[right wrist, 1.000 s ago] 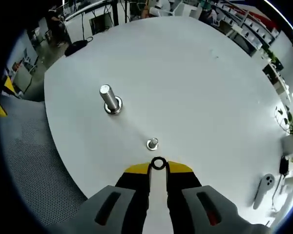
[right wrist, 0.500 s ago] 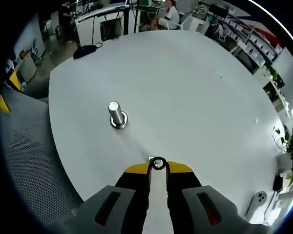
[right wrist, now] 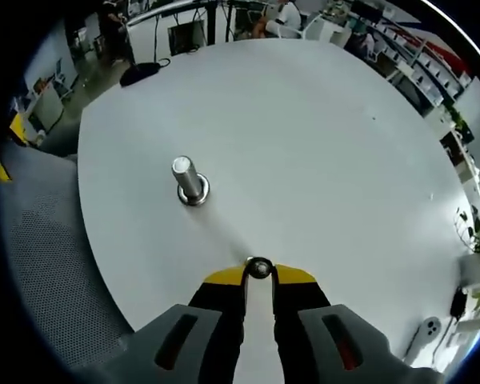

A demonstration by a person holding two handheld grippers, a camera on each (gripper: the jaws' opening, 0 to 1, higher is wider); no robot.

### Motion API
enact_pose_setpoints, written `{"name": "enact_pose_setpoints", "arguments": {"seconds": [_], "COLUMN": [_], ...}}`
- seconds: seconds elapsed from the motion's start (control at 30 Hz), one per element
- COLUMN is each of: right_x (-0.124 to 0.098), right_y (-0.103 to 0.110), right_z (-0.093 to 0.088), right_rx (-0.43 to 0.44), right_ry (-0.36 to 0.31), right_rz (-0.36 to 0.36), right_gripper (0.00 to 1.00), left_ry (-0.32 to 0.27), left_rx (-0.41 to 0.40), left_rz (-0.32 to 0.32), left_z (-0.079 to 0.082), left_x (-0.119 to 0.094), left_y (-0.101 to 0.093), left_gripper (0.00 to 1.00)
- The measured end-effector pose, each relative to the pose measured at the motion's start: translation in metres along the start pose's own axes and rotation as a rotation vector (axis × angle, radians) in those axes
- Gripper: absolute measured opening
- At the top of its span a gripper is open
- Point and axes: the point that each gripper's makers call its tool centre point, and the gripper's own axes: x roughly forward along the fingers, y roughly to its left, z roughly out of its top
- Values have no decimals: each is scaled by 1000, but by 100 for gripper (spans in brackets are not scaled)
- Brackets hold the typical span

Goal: Place the washer onto the threaded stud by aligning its center hole with the stud, sliding it down to the base, and recovering from edge contact or off-axis alignment until the washer reaches the visible bottom stop.

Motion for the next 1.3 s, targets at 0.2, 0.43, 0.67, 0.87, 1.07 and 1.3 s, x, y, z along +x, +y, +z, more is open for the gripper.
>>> {"name": "enact_pose_setpoints", "arguments": {"seconds": [0.2,0.43,0.67,0.87,1.07,1.3], "right_x": [14,24,22,14,-2,-12], "right_y": [6,14,11,9,7,-3], "right_z": [-7,-14,-20,-34,-42,-41], "right_rx": [23,20,39,70,111,146], "right_ry": [40,73,76,65,36,-44], "right_rz": [25,49,51,45,24,0], "right_gripper": [14,14,18,18,18,18], "left_ry": [7,13,17,17,17,10], "left_rx": [-2,-4,-3,-4,-2,0], "left_rz": [2,3,-1,-2,-4,0], "left_z": [-1,-2,-3,-3,-3,-2], "left_x": [0,1,1,1,1,0], "left_y": [0,1,0,0,-1,0], "left_gripper": [21,21,21,21,21,21]}}
